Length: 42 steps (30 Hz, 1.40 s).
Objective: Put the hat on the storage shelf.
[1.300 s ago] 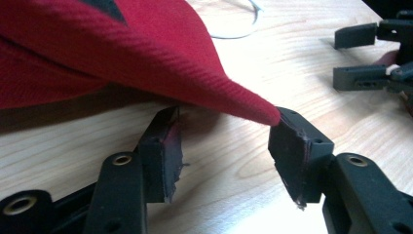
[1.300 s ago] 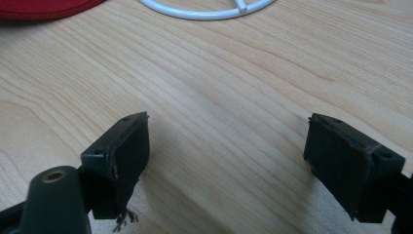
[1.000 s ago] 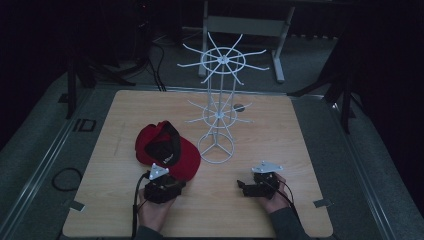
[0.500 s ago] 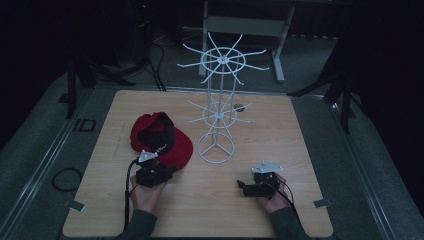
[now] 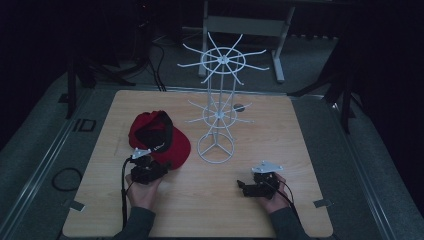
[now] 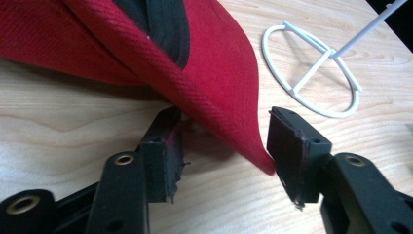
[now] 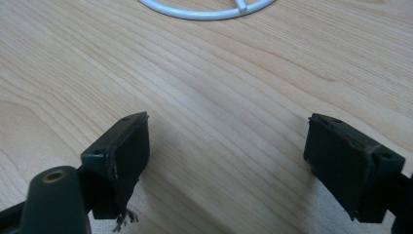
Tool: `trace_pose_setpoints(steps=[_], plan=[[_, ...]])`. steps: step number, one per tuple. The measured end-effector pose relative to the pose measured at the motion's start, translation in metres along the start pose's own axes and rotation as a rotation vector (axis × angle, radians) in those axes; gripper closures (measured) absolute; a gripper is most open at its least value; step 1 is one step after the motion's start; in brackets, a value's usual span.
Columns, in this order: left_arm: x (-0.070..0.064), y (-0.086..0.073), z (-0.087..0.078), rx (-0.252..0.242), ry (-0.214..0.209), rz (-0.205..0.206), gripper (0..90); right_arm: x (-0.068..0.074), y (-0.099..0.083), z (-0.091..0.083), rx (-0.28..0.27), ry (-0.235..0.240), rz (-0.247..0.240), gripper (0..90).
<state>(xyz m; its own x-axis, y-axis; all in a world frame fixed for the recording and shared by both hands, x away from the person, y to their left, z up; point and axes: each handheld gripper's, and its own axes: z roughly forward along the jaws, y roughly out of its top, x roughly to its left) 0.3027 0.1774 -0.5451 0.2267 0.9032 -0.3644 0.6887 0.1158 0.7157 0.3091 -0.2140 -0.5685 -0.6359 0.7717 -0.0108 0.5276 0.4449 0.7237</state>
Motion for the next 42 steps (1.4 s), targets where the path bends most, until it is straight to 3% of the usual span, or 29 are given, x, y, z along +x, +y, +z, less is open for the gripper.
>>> trace_pose_setpoints(steps=[6,11,20,25,28,30,42], plan=[[0.000,0.000,0.020,0.007,0.004,0.000,45.0,0.000,0.000,0.000,0.000,0.000,0.000,16.7],[0.002,-0.002,0.029,0.035,0.047,0.023,54.1,0.000,0.000,0.000,0.000,0.000,0.000,16.7],[0.004,-0.001,0.022,-0.009,0.068,0.055,68.5,0.000,0.000,0.000,0.000,0.000,0.000,16.8],[0.011,-0.002,0.016,-0.049,0.061,0.026,79.0,0.000,0.000,0.000,0.000,0.000,0.000,16.7],[0.014,-0.003,0.012,-0.075,0.060,0.038,85.4,0.000,0.000,0.000,0.000,0.000,0.000,16.7],[0.011,-0.003,0.012,-0.074,0.073,0.072,85.8,0.000,0.000,0.000,0.000,0.000,0.000,16.7],[0.013,-0.004,0.011,-0.110,0.062,0.077,86.1,0.000,0.000,0.000,0.001,0.000,0.000,16.7]])
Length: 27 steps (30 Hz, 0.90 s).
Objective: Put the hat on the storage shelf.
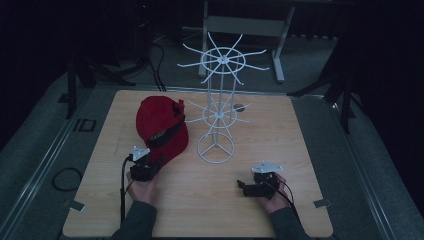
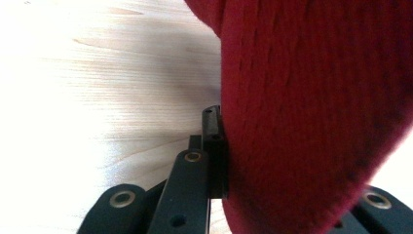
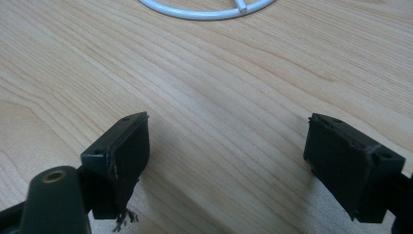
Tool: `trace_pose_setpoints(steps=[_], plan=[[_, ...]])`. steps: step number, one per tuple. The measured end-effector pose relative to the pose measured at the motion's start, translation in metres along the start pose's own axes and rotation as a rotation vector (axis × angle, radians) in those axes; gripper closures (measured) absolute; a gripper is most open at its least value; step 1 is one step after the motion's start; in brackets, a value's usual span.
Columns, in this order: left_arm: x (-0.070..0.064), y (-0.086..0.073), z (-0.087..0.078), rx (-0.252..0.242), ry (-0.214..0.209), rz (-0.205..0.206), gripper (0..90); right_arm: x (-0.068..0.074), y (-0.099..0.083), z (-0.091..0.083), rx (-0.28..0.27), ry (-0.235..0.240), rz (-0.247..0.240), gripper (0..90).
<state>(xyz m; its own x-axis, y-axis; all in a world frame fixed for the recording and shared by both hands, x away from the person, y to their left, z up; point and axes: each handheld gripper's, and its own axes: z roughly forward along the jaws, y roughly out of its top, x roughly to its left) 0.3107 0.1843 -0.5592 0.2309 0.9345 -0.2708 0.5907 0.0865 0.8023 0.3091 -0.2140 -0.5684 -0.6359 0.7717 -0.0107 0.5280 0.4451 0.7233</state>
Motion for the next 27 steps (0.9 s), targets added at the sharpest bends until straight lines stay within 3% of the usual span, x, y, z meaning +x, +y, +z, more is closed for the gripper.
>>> trace_pose_setpoints(steps=[8,19,27], plan=[[-0.001,0.007,-0.007,-0.044,0.005,0.011,86.2,0.000,0.000,0.000,-0.001,0.000,0.000,16.7],[-0.005,0.020,-0.017,-0.067,0.015,0.044,86.1,0.000,0.000,0.000,-0.001,0.000,0.000,16.7],[-0.003,0.032,-0.024,-0.090,0.029,0.037,86.0,0.000,0.000,0.000,-0.002,0.000,-0.001,16.7]])
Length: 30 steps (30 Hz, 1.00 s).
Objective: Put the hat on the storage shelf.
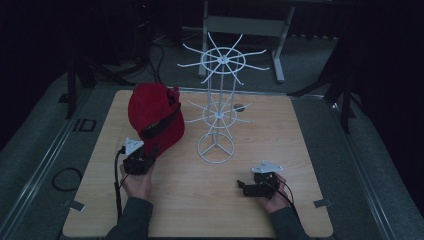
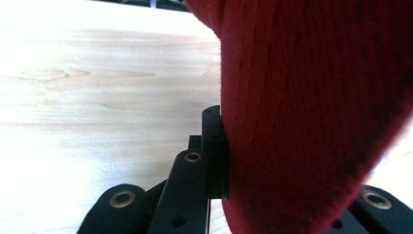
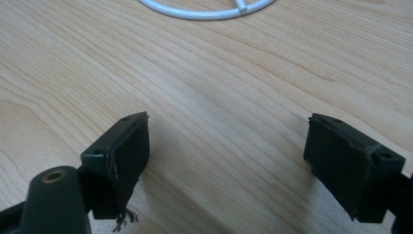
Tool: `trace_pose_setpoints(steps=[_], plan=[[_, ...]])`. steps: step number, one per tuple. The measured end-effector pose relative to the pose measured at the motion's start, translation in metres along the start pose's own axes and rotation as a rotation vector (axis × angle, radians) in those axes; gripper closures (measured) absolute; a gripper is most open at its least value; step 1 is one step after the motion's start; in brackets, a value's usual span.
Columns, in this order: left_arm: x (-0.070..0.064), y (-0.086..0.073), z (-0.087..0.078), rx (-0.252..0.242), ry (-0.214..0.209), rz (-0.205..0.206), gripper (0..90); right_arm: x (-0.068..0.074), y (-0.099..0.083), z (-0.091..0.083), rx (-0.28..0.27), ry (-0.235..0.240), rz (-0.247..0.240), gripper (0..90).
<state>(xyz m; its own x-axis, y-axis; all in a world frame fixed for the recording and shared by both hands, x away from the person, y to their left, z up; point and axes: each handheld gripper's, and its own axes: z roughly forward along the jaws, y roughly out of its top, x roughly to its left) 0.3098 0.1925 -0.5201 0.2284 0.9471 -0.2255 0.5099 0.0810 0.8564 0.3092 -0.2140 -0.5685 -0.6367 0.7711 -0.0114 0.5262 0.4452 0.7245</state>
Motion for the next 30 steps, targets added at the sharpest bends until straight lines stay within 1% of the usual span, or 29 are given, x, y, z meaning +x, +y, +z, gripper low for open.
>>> trace_pose_setpoints(steps=[9,11,19,26,29,30], plan=[[-0.002,0.011,-0.005,-0.028,0.003,0.002,86.0,0.000,0.000,0.000,0.000,0.000,-0.001,16.7],[-0.002,0.014,-0.006,-0.030,0.011,0.009,86.0,0.000,0.000,0.000,0.000,0.000,0.000,16.7],[-0.001,0.024,-0.011,-0.052,0.015,0.012,86.0,0.000,0.000,0.000,0.000,-0.001,-0.002,16.7],[-0.003,0.031,-0.015,-0.066,0.012,0.027,86.0,0.000,0.000,0.000,-0.001,-0.001,-0.001,16.7],[-0.005,0.038,-0.019,-0.077,0.010,0.042,86.0,0.000,0.000,0.000,-0.002,-0.001,0.003,16.7],[-0.005,0.039,-0.020,-0.082,0.010,0.041,86.0,0.000,0.000,0.000,-0.002,-0.002,0.001,16.7]])
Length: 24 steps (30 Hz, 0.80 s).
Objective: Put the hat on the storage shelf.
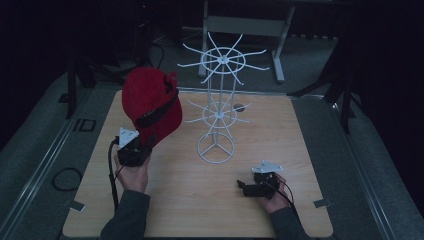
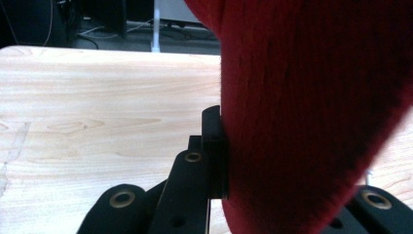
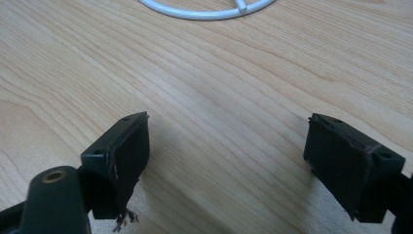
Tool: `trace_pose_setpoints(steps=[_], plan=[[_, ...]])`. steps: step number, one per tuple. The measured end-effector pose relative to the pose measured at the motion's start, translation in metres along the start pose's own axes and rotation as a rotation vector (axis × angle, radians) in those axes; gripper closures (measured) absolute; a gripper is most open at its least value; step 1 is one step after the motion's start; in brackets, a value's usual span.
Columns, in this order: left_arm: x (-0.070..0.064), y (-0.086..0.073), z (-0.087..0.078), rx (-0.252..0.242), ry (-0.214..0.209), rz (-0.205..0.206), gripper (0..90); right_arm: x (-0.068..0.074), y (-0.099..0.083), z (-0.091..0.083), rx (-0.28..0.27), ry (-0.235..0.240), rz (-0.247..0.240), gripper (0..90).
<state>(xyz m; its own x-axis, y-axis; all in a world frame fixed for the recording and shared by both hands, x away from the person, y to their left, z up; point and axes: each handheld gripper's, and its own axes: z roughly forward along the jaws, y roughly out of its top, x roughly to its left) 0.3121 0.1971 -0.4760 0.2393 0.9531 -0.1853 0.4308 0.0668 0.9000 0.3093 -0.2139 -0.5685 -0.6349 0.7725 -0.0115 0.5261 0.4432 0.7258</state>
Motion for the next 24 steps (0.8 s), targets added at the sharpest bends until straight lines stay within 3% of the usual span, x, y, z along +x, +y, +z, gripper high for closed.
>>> trace_pose_setpoints(steps=[24], plan=[[-0.003,0.023,-0.012,-0.049,-0.006,0.015,85.9,0.000,0.000,0.000,0.002,0.001,0.001,16.7]])
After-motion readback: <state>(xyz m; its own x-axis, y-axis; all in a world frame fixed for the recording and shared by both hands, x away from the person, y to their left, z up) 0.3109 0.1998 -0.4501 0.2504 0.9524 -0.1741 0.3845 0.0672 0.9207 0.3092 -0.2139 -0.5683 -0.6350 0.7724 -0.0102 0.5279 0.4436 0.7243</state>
